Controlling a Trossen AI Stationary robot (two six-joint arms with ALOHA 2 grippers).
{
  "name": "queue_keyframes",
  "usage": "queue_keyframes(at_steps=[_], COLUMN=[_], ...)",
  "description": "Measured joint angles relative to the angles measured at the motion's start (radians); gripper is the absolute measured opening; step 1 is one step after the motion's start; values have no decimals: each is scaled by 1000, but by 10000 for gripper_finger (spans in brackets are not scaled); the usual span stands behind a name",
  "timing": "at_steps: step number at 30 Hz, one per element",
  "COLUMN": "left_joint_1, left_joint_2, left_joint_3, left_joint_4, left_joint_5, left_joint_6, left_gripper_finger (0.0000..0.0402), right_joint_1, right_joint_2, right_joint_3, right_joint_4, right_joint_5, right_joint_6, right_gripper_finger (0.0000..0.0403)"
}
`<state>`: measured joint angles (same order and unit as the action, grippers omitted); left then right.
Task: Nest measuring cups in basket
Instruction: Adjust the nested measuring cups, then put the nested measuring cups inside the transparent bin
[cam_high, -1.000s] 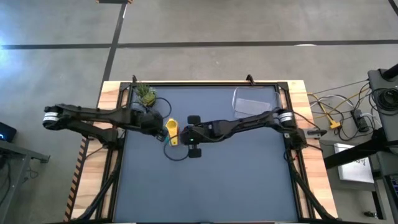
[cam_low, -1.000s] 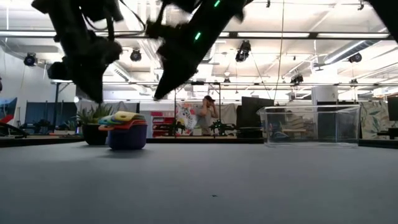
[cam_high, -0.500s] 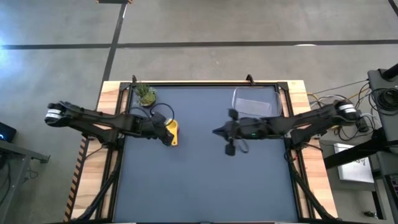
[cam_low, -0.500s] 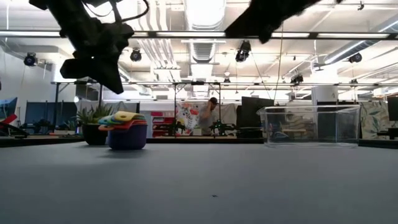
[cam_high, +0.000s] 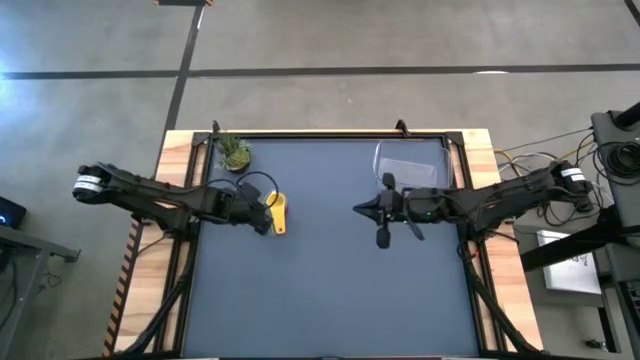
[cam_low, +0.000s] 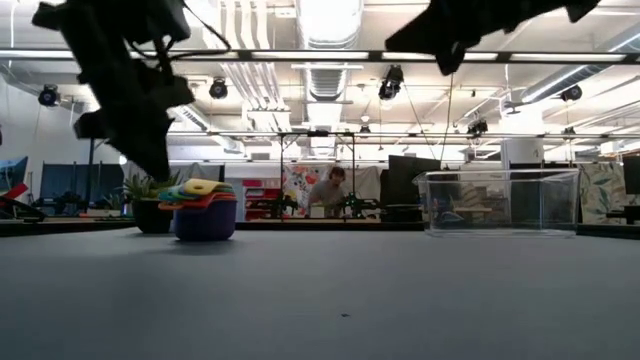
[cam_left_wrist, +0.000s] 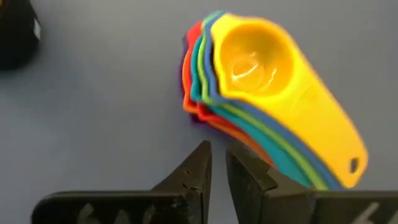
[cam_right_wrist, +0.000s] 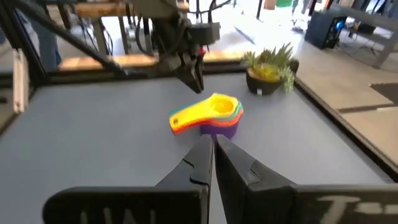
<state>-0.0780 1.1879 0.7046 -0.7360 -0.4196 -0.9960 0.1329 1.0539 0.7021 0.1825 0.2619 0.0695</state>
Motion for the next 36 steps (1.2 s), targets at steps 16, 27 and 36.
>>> queue_keyframes(at_steps=[16,27,36], left_joint_1=[-1,18,-48], left_joint_2=[61,271,148], left_joint_3=[-272,-152,-87], left_joint_4=[564,837,693], left_joint_5=[123,118,94], left_joint_6=[-85,131,254], left_gripper_finger=[19,19,19], right_joint_1=[-42,-70,-106], right_joint_2=[264,414,549], right_joint_3=[218,376,497], right_joint_4=[-9,-126,-293], right_joint_5=[24,31,52], right_joint_6=[-45,-53,-62], right_gripper_finger=[129,198,231])
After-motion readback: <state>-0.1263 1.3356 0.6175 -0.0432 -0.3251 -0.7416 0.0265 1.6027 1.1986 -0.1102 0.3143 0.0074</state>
